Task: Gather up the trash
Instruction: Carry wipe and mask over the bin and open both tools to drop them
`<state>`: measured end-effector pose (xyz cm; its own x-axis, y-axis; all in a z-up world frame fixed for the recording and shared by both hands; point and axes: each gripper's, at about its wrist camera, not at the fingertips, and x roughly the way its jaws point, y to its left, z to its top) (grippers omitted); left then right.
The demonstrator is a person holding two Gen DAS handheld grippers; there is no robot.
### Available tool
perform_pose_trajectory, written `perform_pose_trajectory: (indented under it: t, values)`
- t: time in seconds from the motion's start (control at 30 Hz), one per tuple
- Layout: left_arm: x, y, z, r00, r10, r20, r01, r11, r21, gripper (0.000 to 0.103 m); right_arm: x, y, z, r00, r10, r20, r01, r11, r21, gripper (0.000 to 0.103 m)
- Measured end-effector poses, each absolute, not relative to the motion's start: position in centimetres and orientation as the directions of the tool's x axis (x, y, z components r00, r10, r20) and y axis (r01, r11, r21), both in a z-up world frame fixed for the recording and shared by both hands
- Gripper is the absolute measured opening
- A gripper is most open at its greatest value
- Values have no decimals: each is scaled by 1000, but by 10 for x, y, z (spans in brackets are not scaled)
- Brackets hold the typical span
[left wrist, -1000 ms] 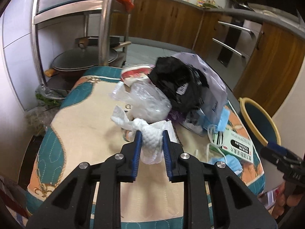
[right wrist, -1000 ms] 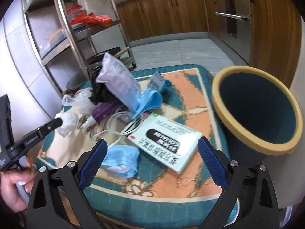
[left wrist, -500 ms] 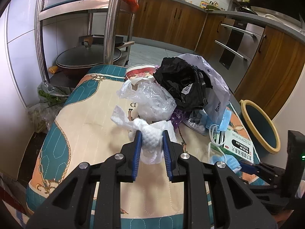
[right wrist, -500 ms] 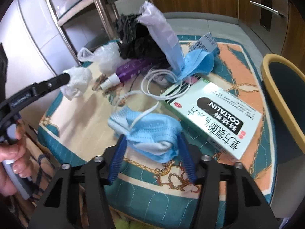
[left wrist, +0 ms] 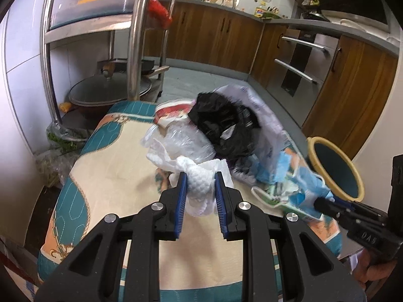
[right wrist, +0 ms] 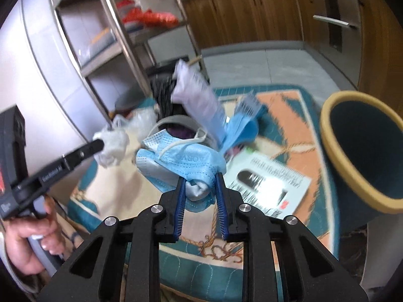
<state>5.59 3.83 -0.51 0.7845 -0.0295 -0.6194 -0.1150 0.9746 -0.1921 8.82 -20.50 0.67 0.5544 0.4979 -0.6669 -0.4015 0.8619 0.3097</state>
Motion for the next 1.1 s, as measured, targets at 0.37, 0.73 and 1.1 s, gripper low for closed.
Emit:
perform_pose_trajectory:
  t: [0.37, 0.73, 1.1]
  values:
    - [64, -13, 44, 825, -121, -552, 24, 983, -180, 22, 95, -265, 53, 689, 480, -543, -334, 875, 350, 24]
    - [115, -121, 43, 777, -267, -570, 232, 963, -134, 22, 116, -365, 47, 771, 247, -587, -63, 947, 315, 25]
    - [184, -221, 19, 664, -389, -639, 399, 907, -137, 22, 127, -413, 17, 747, 159, -646, 102, 932, 347, 25]
